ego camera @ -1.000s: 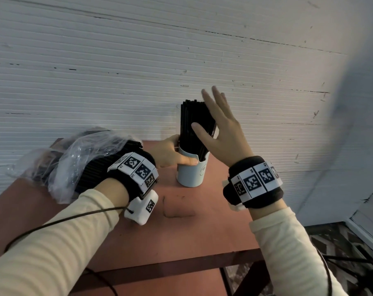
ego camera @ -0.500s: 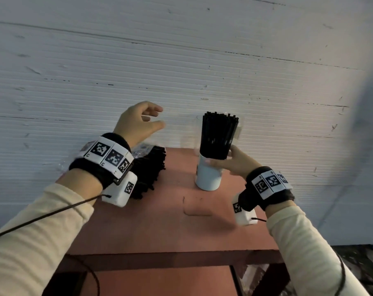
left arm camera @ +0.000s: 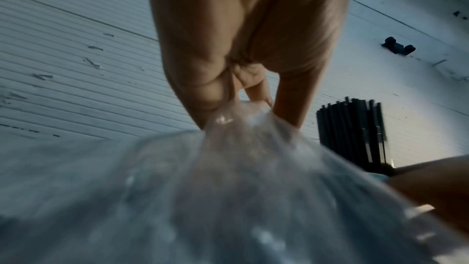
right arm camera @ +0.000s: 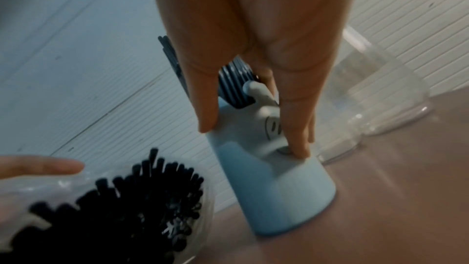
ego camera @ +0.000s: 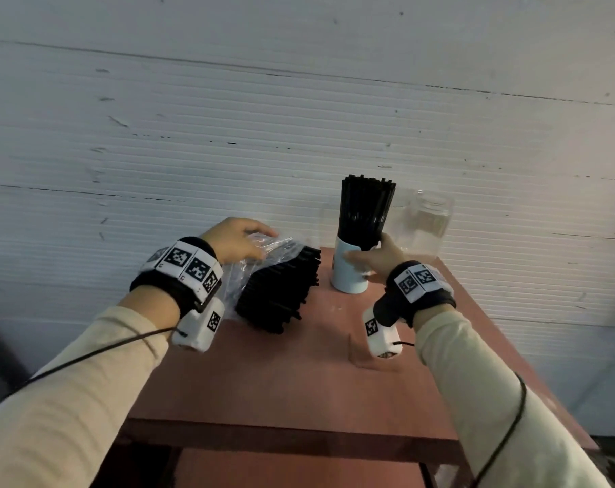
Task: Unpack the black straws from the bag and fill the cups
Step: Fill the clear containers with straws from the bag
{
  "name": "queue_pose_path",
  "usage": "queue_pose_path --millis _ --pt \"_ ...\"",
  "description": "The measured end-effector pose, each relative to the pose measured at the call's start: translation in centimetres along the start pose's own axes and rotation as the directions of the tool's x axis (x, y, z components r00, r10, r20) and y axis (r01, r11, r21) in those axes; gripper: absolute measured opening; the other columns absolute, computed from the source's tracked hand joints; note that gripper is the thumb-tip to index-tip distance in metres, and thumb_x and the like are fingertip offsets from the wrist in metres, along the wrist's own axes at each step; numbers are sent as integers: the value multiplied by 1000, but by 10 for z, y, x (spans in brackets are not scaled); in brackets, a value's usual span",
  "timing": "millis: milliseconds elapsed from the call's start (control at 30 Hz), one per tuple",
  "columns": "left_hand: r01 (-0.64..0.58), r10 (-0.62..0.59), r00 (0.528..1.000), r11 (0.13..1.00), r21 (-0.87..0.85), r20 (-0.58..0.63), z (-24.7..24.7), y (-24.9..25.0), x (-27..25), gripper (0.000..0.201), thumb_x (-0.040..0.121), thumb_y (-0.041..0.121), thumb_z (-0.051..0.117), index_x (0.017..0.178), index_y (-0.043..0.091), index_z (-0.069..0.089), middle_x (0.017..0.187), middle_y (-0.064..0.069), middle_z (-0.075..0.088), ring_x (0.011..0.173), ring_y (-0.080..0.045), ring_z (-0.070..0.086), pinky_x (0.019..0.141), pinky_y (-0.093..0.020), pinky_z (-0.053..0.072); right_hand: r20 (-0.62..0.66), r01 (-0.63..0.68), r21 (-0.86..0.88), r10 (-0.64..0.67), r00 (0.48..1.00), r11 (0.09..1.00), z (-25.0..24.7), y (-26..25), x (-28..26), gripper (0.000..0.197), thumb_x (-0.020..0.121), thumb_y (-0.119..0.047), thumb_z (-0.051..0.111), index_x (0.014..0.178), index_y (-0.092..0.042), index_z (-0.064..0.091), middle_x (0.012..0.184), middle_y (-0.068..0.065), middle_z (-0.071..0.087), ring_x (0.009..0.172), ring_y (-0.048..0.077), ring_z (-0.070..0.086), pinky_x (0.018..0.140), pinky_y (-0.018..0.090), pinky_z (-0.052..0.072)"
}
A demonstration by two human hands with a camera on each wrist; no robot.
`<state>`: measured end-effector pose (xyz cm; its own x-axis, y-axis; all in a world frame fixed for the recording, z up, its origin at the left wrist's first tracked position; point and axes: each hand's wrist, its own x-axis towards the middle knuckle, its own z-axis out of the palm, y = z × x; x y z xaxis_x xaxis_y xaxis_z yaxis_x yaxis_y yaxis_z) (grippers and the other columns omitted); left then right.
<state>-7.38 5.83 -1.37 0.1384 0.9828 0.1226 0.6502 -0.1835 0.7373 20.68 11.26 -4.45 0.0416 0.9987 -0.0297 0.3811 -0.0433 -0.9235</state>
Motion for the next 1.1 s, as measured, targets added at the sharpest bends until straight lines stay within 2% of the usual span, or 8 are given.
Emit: queue_pose_path --millis 100,200,267,467,600,767,933,1100 --pt "-3 3 1000 1000 2 -4 2 -5 9 46 76 -2 74 103 35 68 136 1 57 130 -13 48 109 -26 34 -86 46 -60 -51 995 997 22 -6 21 75 76 -25 79 136 -11 38 121 6 54 105 25 56 90 38 50" --pt "8 -8 1000 1000 -10 -17 1 -6 16 44 79 2 73 110 32 68 133 3 58 125 -13 52 104 -25 38 -139 71 -57 -79 987 996 37 -8 43 71 77 -22 77 134 -8 38 126 12 54 111 29 56 95 40 48" --pt "8 -8 1000 1000 -28 -20 0 -6 19 43 79 3 73 109 33 67 134 1 58 126 -14 52 109 -30 37 -148 74 -51 -81 986 996 43 -10 53 70 79 -21 76 135 -7 37 127 13 53 111 29 55 95 40 47" --pt "5 -5 1000 999 -41 -8 0 -4 24 43 79 8 75 101 44 66 134 2 59 120 -14 54 110 -39 39 -95 112 -62 -118 989 992 41 -17 62 74 78 -18 78 139 -6 37 131 12 53 119 30 53 99 40 46" --pt "12 -13 1000 999 -39 -13 0 -5 26 42 81 9 74 114 34 66 140 3 54 126 -11 50 109 -29 35 17 113 -240 -112 994 964 21 -19 44 78 81 -26 74 144 -6 32 142 16 47 126 30 48 98 35 42" --pt "4 -4 1000 1000 -31 -16 4 -3 29 42 81 9 75 114 35 65 133 3 59 119 -19 57 102 -31 41 -216 87 -330 -165 962 940 -12 -19 27 89 85 -42 69 145 2 21 146 21 33 133 32 37 101 33 35" --pt "-1 0 1000 1000 -22 -28 10 3 35 41 79 12 77 101 44 64 126 5 63 115 -29 61 101 -37 44 -363 -43 -235 -46 930 971 -12 -18 45 106 83 -49 68 149 1 2 153 23 16 140 36 25 113 42 27" --pt "3 -3 1000 999 -35 -21 12 6 37 40 81 10 75 108 38 65 134 3 59 120 -16 57 107 -33 40 -389 -203 -181 119 914 962 0 -26 56 107 86 -55 61 152 -11 -11 157 25 6 141 40 25 113 48 23"
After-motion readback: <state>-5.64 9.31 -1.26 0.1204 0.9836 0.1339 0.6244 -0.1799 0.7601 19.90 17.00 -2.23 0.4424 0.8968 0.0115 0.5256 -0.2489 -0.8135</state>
